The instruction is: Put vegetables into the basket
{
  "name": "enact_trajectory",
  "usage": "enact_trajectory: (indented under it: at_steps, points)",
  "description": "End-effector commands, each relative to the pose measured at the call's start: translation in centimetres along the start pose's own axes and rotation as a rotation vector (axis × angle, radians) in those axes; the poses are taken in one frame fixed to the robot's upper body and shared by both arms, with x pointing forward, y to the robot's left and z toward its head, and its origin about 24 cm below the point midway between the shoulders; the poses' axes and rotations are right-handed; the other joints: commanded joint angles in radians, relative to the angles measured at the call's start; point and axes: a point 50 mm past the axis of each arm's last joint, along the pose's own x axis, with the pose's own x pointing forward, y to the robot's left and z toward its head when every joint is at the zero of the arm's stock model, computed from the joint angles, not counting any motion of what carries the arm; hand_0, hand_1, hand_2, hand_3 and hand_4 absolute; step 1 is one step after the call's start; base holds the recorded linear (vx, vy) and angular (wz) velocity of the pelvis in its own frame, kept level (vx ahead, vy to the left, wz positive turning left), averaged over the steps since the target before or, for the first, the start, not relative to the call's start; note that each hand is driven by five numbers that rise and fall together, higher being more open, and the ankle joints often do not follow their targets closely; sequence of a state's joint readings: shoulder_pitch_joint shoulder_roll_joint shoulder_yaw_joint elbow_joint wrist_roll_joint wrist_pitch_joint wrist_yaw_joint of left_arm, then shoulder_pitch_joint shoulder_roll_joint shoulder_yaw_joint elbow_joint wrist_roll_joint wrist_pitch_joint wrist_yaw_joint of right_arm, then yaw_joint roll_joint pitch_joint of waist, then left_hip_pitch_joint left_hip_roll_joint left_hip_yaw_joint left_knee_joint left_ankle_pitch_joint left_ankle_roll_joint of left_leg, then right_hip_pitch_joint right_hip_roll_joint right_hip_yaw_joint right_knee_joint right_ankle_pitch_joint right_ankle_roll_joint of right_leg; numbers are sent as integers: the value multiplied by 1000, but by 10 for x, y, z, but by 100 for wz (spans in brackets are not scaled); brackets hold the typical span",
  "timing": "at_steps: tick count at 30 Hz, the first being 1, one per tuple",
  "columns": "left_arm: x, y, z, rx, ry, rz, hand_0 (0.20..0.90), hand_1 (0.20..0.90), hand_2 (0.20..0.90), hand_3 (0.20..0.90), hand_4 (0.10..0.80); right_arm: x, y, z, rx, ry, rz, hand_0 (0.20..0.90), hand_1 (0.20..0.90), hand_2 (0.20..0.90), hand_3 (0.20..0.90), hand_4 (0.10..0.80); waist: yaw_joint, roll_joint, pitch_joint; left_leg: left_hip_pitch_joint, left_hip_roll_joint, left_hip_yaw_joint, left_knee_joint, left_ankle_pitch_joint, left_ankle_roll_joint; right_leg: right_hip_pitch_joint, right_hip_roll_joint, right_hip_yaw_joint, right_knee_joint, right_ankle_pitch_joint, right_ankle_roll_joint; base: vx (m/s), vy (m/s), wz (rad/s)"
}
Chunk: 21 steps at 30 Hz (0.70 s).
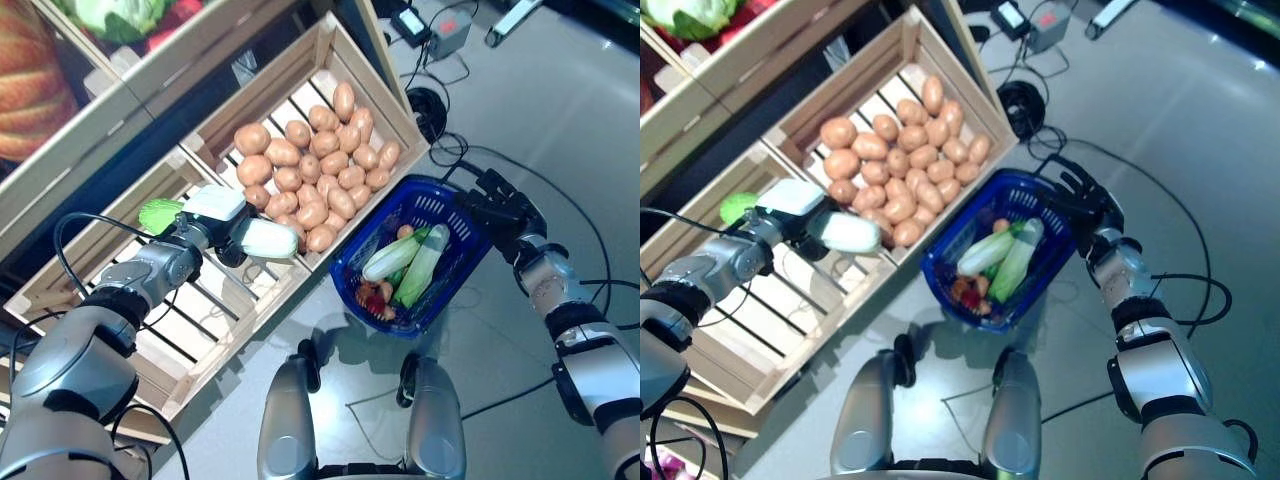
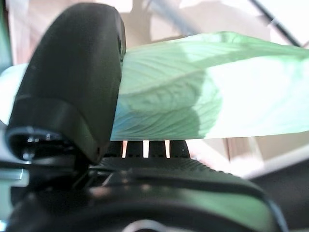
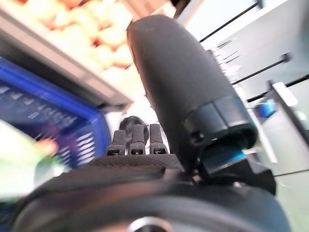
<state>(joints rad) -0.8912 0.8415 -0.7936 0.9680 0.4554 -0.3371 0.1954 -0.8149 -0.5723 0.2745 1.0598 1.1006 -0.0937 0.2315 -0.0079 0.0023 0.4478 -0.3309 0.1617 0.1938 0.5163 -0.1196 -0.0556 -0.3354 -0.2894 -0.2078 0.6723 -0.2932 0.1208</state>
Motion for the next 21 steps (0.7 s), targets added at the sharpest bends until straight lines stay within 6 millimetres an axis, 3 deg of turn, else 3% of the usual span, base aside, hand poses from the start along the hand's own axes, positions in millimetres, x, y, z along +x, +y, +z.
enact_trajectory:
  at_steps: [1, 5, 7, 13, 15, 21]
  points:
    - [-8, 18, -9, -208, 24, 218, 300, 300, 300, 300, 400, -13, -3, -19, -10, -22, 43, 900, 900, 900, 900, 800, 2, 17, -231, 172, 19, -9, -182, 32, -36, 154, -5, -29, -293, 203, -10, 139, -51, 6]
    - [-15, 8, -10, -333, 27, 214, 300, 300, 300, 300, 400, -18, 0, -36, -15, 24, 65, 900, 900, 900, 900, 800, 6, 14, -284, 262, 2, 1, -303, 77, -34, 260, 20, -50, -430, 244, -4, 188, -57, 1]
    - [-20, 4, -7, -519, 19, 235, 300, 300, 300, 300, 400, -25, 4, -50, -25, 63, 109, 900, 900, 900, 900, 800, 12, 11, -329, 325, -9, 5, -393, 113, -33, 333, 42, -56, -523, 273, 1, 184, -49, 0]
    - [-26, 2, 2, -897, -28, 264, 300, 300, 300, 300, 400, -36, 13, -63, -46, 98, 215, 900, 900, 900, 900, 800, 25, 6, -378, 412, -15, 1, -538, 164, -40, 429, 62, -77, -659, 326, 13, 111, -56, 8]
    - [-26, 1, 12, -1139, -86, 264, 300, 300, 300, 300, 400, -40, 21, -68, -43, 106, 277, 900, 900, 900, 900, 800, 31, 3, -392, 434, -18, -6, -586, 178, -42, 456, 71, -84, -704, 344, 16, 58, -64, 6]
    - [-18, -7, 41, -1579, -227, 220, 300, 300, 300, 300, 400, -39, 42, -72, -55, 130, 418, 900, 900, 900, 900, 800, 39, -6, -409, 440, -19, -28, -604, 170, -47, 486, 88, -96, -752, 359, 15, 16, -69, 9]
